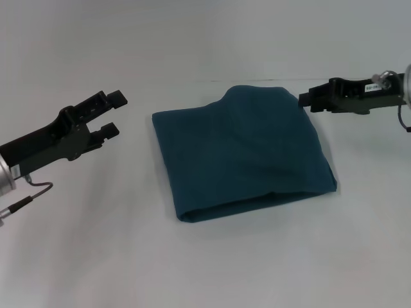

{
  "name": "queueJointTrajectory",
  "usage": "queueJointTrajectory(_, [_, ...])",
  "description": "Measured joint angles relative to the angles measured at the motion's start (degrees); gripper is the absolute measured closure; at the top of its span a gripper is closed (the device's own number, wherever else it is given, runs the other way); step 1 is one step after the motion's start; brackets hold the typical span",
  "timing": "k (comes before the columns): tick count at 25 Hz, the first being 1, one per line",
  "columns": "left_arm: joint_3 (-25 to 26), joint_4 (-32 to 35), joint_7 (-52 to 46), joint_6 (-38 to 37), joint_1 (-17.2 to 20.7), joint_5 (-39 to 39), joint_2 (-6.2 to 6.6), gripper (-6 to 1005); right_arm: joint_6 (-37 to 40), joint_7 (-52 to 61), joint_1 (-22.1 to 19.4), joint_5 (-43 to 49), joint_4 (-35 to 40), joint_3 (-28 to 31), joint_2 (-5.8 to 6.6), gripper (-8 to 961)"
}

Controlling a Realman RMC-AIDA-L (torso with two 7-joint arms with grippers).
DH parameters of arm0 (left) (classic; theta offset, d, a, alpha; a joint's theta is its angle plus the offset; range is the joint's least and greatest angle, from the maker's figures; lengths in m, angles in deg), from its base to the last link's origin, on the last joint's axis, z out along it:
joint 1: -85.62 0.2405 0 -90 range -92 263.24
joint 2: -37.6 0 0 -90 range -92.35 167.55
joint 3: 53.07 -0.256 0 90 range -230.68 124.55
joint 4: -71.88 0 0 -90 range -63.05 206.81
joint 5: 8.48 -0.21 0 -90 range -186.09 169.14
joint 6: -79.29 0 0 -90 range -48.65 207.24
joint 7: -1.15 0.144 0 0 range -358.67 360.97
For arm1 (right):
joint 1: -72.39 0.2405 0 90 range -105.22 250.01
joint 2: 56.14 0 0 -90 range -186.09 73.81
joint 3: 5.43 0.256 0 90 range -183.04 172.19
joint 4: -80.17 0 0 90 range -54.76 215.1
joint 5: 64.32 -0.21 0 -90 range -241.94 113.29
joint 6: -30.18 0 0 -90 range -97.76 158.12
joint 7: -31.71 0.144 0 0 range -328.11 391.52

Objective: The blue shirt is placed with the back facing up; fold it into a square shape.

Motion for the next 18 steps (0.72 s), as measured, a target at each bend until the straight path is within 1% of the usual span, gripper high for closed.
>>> queueJointTrajectory(3, [0.07,0.25,-0.22,-1.75,0.08,-1.27,0.35,49,5.66,-4.75,-2.54,-6.78,-0.01,3.07,0.72,541])
queueJointTrajectory(4, [0.12,0.41,-0.41,-2.35,0.09,-1.86,0.42,49,9.63,-7.06,-4.70,-10.31,-0.03,5.21,1.41,539])
queueJointTrajectory(5, [0.17,0.66,-0.72,-3.27,0.09,-2.68,0.49,49,9.63,-7.06,-4.70,-10.31,-0.03,5.21,1.41,536])
queueJointTrajectory(7, [0.19,1.24,-1.74,-5.42,0.11,-4.84,0.57,49,13.72,-8.55,-7.89,-12.31,-0.10,7.55,2.34,530])
queueJointTrajectory(9, [0.20,1.50,-3.02,-6.92,0.13,-7.09,0.60,50,16.66,-9.28,-11.46,-12.94,-0.13,10.19,2.96,524])
queueJointTrajectory(12, [0.26,1.68,-6.01,-8.46,0.14,-10.76,0.63,50,20.14,-10.25,-17.82,-13.14,-0.10,15.66,3.67,297])
queueJointTrajectory(13, [0.33,1.69,-7.27,-8.78,0.19,-11.64,0.62,50,21.50,-11.01,-20.02,-13.19,-0.10,18.14,3.86,263])
queueJointTrajectory(17, [0.40,1.44,-11.72,-8.87,0.63,-12.53,0.31,50,24.43,-13.77,-26.18,-13.25,-0.31,24.10,3.98,128])
queueJointTrajectory(18, [0.27,1.34,-12.43,-8.58,0.72,-12.56,0.17,50,24.76,-14.44,-27.23,-13.26,-0.52,25.07,3.91,128])
